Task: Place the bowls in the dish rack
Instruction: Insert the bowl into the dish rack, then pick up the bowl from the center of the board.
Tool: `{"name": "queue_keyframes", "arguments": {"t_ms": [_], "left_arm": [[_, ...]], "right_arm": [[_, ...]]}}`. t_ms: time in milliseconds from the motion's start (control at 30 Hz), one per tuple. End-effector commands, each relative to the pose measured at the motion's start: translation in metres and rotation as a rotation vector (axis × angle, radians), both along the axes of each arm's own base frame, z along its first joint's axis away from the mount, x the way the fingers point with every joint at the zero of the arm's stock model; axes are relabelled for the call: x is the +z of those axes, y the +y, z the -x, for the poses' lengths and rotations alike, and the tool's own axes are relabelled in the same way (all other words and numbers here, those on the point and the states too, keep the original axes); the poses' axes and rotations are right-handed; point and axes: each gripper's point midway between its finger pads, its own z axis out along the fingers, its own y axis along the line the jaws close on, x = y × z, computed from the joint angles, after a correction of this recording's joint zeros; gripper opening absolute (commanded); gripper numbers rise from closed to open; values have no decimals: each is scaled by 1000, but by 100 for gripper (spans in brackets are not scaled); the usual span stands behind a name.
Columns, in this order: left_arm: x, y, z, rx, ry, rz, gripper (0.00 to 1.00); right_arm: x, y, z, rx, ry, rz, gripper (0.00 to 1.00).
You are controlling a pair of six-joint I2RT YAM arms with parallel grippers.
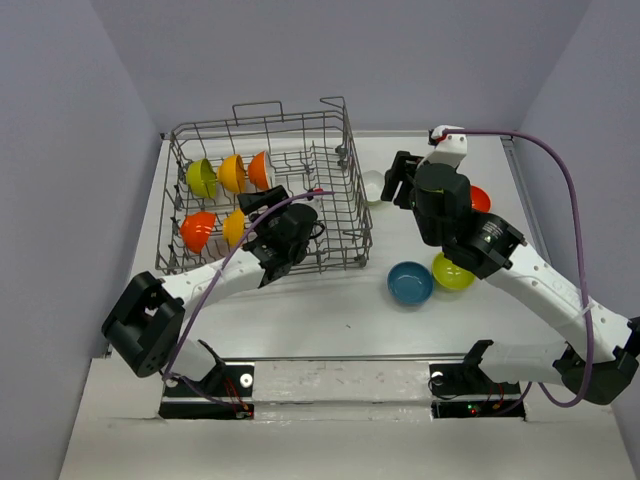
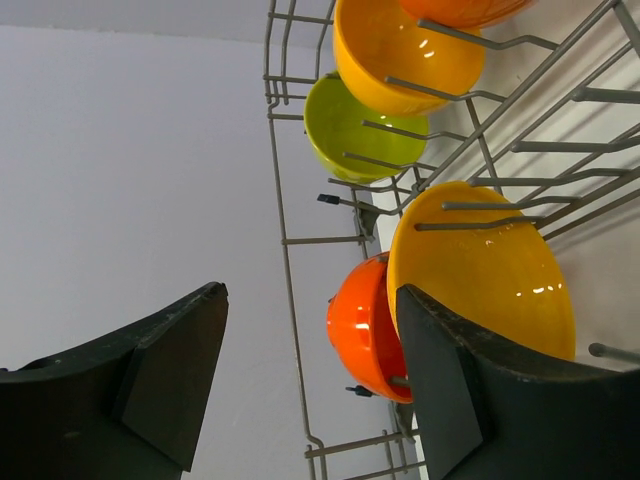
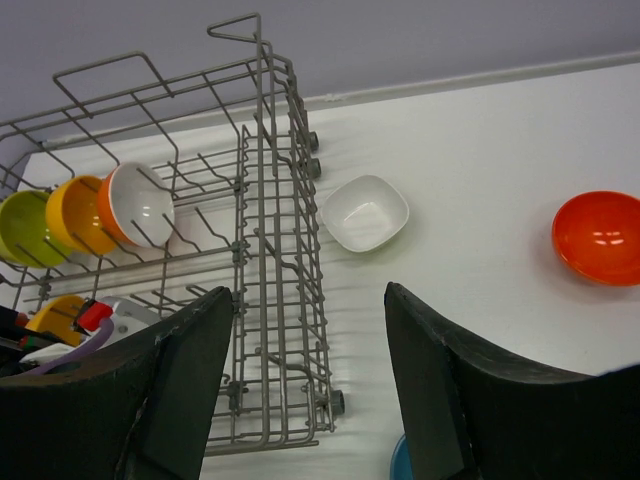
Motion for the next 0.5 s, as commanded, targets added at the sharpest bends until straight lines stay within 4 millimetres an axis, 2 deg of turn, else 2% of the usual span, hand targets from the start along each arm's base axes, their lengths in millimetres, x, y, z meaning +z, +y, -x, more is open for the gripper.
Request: {"name": "queue_keyframes", "arguments": {"t_ms": [0, 467], "left_arm": [[20, -5, 3, -18, -47, 73, 81], [28, -19, 7, -77, -64, 152, 82]], "right_arm": [[17, -2, 1, -17, -28, -25, 68], [10, -4, 1, -35, -12, -9, 68]]}}
